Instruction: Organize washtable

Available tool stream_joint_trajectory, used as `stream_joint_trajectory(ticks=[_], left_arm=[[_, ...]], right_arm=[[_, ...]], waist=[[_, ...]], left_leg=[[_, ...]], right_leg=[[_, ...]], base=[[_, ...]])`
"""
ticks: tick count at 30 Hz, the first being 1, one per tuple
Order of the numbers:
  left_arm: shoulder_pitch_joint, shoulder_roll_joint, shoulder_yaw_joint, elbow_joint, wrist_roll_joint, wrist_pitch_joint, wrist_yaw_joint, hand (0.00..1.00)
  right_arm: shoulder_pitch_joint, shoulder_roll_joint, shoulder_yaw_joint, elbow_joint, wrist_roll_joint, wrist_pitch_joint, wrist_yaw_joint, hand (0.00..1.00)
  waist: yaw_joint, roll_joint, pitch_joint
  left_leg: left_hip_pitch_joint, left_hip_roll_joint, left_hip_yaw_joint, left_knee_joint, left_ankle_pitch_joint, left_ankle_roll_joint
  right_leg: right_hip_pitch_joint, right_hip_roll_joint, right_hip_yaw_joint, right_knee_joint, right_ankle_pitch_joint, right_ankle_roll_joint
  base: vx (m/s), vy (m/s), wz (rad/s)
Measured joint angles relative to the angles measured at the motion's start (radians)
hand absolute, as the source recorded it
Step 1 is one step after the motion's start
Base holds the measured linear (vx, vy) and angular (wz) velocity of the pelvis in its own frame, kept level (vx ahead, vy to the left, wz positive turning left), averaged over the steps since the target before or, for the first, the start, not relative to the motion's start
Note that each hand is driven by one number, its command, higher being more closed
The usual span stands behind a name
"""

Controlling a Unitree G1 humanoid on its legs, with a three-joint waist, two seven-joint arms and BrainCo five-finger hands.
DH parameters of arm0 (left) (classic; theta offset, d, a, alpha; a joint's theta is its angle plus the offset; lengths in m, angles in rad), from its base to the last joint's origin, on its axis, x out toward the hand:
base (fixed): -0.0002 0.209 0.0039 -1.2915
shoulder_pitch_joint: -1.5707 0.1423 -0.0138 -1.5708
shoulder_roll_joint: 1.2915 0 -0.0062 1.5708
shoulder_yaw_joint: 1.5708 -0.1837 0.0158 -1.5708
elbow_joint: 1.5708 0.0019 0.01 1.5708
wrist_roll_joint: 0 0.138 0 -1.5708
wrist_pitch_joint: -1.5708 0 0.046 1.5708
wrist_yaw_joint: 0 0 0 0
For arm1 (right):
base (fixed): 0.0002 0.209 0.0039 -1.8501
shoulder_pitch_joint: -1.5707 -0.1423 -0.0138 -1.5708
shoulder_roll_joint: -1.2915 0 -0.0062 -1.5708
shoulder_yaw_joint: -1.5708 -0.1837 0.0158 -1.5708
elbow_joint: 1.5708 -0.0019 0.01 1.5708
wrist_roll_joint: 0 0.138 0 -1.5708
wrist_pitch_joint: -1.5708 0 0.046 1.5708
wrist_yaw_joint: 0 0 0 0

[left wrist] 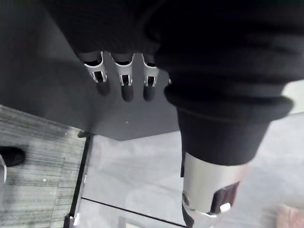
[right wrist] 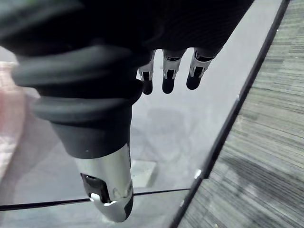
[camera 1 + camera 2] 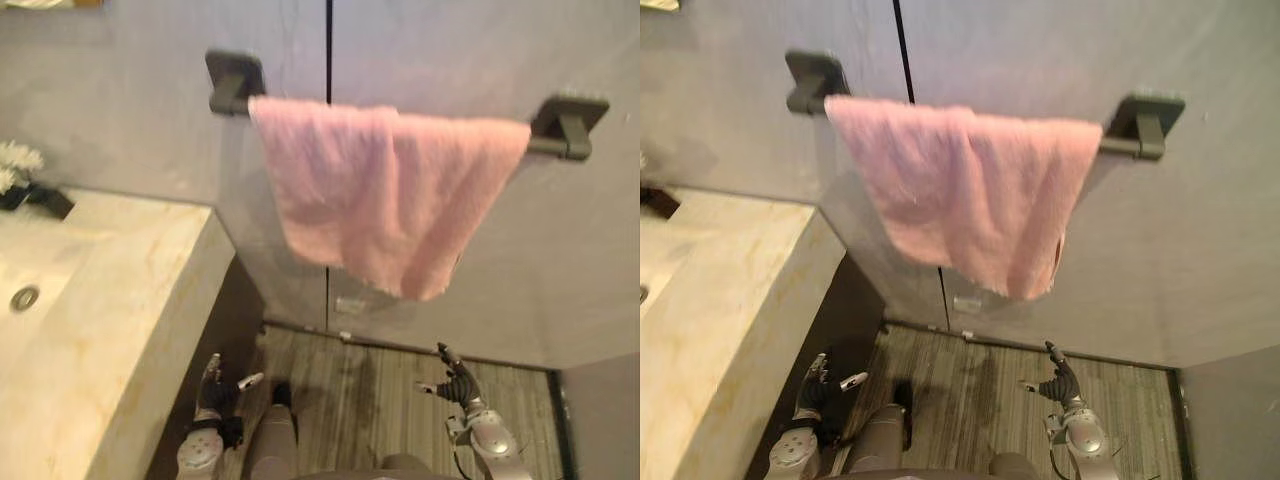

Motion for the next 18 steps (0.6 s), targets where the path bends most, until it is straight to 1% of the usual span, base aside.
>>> stream_joint_trajectory(ticks=[1,2,3,4,5,6,7,8,9,10,11,12,13,14,16,17,18], left_arm=[[0.003,-0.001,-0.011,0.0,0.0,0.002,0.0,0.0],[0.015,-0.001,-0.027,-0.006,-0.002,0.003,-0.001,0.0],[0.035,0.001,-0.044,-0.033,-0.004,0.008,-0.001,0.0],[0.04,0.0,-0.051,-0.047,-0.004,0.008,-0.002,0.0],[0.045,-0.001,-0.054,-0.068,-0.01,0.008,-0.005,0.0],[0.047,-0.001,-0.053,-0.08,-0.017,0.007,-0.009,0.0],[0.048,0.0,-0.054,-0.087,-0.026,0.007,-0.021,0.0],[0.047,0.0,-0.054,-0.087,-0.038,0.007,-0.023,0.0],[0.046,0.0,-0.054,-0.084,-0.038,0.007,-0.024,0.0],[0.03,0.001,-0.057,-0.046,-0.038,0.006,-0.03,0.0],[0.02,0.003,-0.061,-0.023,-0.038,0.007,-0.033,0.0],[0.003,0.012,-0.067,0.012,-0.037,0.008,-0.041,0.0],[0.002,0.014,-0.067,0.014,-0.037,0.008,-0.042,0.0],[-0.009,0.035,-0.067,0.034,-0.036,0.008,-0.042,0.0],[-0.008,0.073,-0.066,0.054,-0.035,0.013,-0.042,0.0],[0.009,0.09,-0.062,0.055,-0.035,0.013,-0.042,0.0],[0.01,0.101,-0.057,0.062,-0.035,0.013,-0.042,0.0]], right_arm=[[0.013,0.004,-0.009,0.006,0.01,0.001,-0.002,0.0],[0.033,0.014,-0.024,0.014,0.03,0.003,-0.004,0.0],[0.047,0.013,-0.037,0.013,0.044,0.003,-0.004,0.0],[0.055,0.013,-0.042,0.013,0.051,0.003,-0.005,0.0],[0.063,0.012,-0.041,0.013,0.055,0.003,-0.004,0.0],[0.068,0.012,-0.041,0.013,0.059,0.003,-0.002,0.0],[0.087,0.011,-0.042,0.013,0.072,0.002,-0.002,0.0],[0.096,0.014,-0.046,0.015,0.072,0.002,-0.001,0.0],[0.096,0.015,-0.048,0.016,0.072,0.001,-0.001,0.0],[0.093,0.026,-0.069,0.046,0.072,-0.002,0.003,0.0],[0.083,0.031,-0.089,0.068,0.072,-0.002,0.002,0.0],[0.062,0.035,-0.118,0.112,0.073,-0.002,0.002,0.0],[0.061,0.035,-0.119,0.115,0.074,-0.002,0.002,0.0],[0.045,0.037,-0.125,0.149,0.078,-0.003,0.002,0.0],[0.031,0.055,-0.13,0.178,0.08,-0.002,0.001,0.0],[0.033,0.062,-0.13,0.183,0.08,-0.002,0.001,0.0],[0.034,0.064,-0.129,0.184,0.079,-0.002,0.002,0.0]], waist=[[-0.007,-0.003,0.006],[-0.016,-0.019,0.004],[-0.023,-0.03,0.004],[-0.022,-0.032,0.003],[-0.021,-0.031,0.001],[-0.021,-0.029,-0.002],[-0.024,-0.024,-0.009],[-0.025,-0.023,-0.014],[-0.028,-0.022,-0.017],[-0.052,-0.016,-0.036],[-0.069,0.002,-0.053],[-0.084,0.015,-0.075],[-0.083,0.016,-0.077],[-0.075,0.015,-0.079],[-0.075,-0.005,-0.085],[-0.076,-0.01,-0.09],[-0.075,-0.015,-0.093]], left_leg=[[0.003,0.006,0.028,0.004,-0.016,0.01],[0.0,0.008,0.068,0.074,-0.021,0.009],[0.001,0.001,0.104,0.193,-0.051,0.008],[0.005,0.004,0.127,0.257,-0.082,0.013],[0.017,0.017,0.153,0.328,-0.133,0.02],[0.032,0.029,0.168,0.359,-0.165,0.021],[0.088,0.057,0.197,0.401,-0.235,0.017],[0.154,0.077,0.217,0.395,-0.276,0.008],[0.192,0.087,0.229,0.376,-0.287,0.011],[0.281,0.09,0.243,0.264,-0.283,0.012],[0.327,0.082,0.248,0.161,-0.271,-0.011],[0.357,0.061,0.265,-0.009,-0.243,-0.057],[0.359,0.059,0.265,-0.021,-0.24,-0.061],[0.379,0.043,0.258,-0.096,-0.224,-0.075],[0.383,0.017,0.259,-0.101,-0.21,-0.061],[0.389,-0.002,0.261,-0.099,-0.207,-0.056],[0.391,-0.017,0.258,-0.1,-0.201,-0.047]], right_leg=[[0.003,-0.001,-0.032,0.002,0.007,-0.013],[0.003,-0.017,-0.071,0.003,0.016,-0.029],[-0.002,-0.033,-0.104,-0.009,0.036,-0.037],[-0.007,-0.039,-0.12,-0.022,0.051,-0.04],[-0.018,-0.041,-0.142,-0.038,0.074,-0.043],[-0.019,-0.041,-0.155,-0.05,0.087,-0.046],[-0.026,-0.042,-0.191,-0.077,0.117,-0.049],[-0.029,-0.047,-0.216,-0.092,0.133,-0.048],[-0.031,-0.051,-0.231,-0.094,0.141,-0.043],[-0.036,-0.067,-0.286,-0.111,0.157,-0.023],[-0.035,-0.071,-0.312,-0.133,0.172,-0.011],[-0.031,-0.065,-0.345,-0.211,0.228,0.006],[-0.03,-0.065,-0.347,-0.219,0.233,0.008],[-0.013,-0.059,-0.358,-0.281,0.277,0.02],[0.011,-0.07,-0.354,-0.333,0.322,0.028],[0.028,-0.086,-0.346,-0.356,0.338,0.043],[0.038,-0.097,-0.343,-0.367,0.352,0.047]], base=[[-0.39,-0.243,1.21],[-0.32,-0.234,1.12],[-0.3,-0.208,0.97],[-0.29,-0.14,0.77],[-0.22,-0.069,0.54],[-0.22,-0.041,0.7],[-0.17,0.014,0.73],[-0.16,0.039,0.75],[-0.16,0.101,1.0],[-0.13,0.117,1.09],[-0.18,0.251,1.37],[-0.11,0.187,0.8],[-0.12,0.25,0.57],[-0.06,0.137,0.16],[-0.1,0.173,0.09],[-0.12,0.169,0.06],[-0.11,0.138,0.08]])
